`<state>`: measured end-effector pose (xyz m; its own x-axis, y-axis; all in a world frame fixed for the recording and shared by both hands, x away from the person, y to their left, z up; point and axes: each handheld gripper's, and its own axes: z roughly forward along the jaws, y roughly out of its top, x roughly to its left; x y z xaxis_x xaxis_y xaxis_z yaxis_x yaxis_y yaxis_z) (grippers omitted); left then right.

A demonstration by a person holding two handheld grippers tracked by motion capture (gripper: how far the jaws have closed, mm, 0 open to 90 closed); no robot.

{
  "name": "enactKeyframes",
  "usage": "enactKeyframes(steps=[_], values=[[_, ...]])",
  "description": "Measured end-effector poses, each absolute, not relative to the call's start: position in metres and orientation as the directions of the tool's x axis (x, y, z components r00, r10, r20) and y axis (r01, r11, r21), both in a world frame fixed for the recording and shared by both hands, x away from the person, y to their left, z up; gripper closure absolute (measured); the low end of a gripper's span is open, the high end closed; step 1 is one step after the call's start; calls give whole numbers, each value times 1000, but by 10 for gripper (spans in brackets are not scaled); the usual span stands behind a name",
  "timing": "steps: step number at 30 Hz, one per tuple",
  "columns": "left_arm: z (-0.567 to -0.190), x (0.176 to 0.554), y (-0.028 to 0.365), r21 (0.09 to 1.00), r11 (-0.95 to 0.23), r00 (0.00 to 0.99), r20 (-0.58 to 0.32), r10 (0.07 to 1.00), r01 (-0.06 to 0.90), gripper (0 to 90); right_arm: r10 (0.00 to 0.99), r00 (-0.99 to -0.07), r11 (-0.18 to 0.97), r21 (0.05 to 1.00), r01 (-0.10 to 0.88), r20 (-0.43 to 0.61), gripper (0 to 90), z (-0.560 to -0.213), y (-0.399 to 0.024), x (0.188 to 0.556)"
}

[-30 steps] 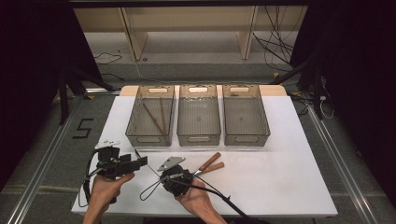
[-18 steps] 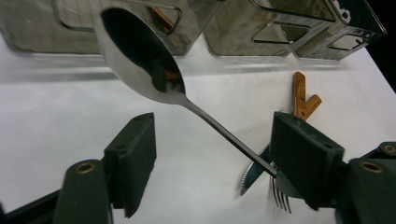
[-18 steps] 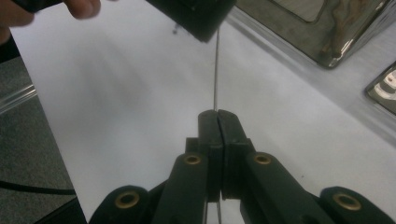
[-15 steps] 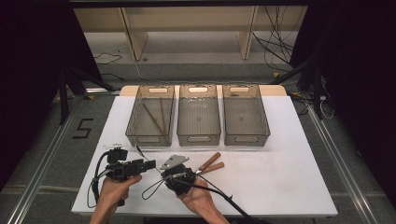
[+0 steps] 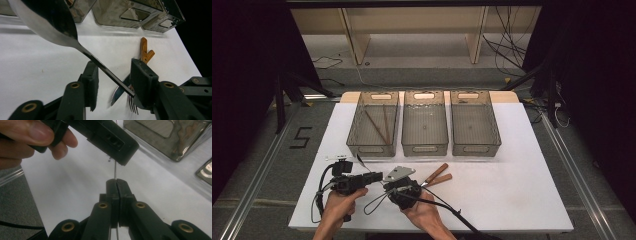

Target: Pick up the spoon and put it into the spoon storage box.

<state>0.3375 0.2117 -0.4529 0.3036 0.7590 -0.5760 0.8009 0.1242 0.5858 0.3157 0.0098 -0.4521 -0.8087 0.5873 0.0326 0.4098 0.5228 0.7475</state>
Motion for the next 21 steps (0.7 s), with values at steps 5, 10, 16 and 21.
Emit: enactKeyframes(steps=[5,10,16,21], values=[[-455,338,214,581,154,297,-605,739,799,656,589,-808,513,757,405,33,900,-451,8,315],[-457,339,216,568,195,286,-646,708,800,695,594,-804,500,767,403,36,900,-450,8,315],[-459,340,220,549,239,279,-695,663,801,731,595,-803,486,777,400,42,900,-450,6,315],[-460,339,222,546,263,281,-717,637,795,761,595,-802,475,781,406,55,899,-451,6,316]])
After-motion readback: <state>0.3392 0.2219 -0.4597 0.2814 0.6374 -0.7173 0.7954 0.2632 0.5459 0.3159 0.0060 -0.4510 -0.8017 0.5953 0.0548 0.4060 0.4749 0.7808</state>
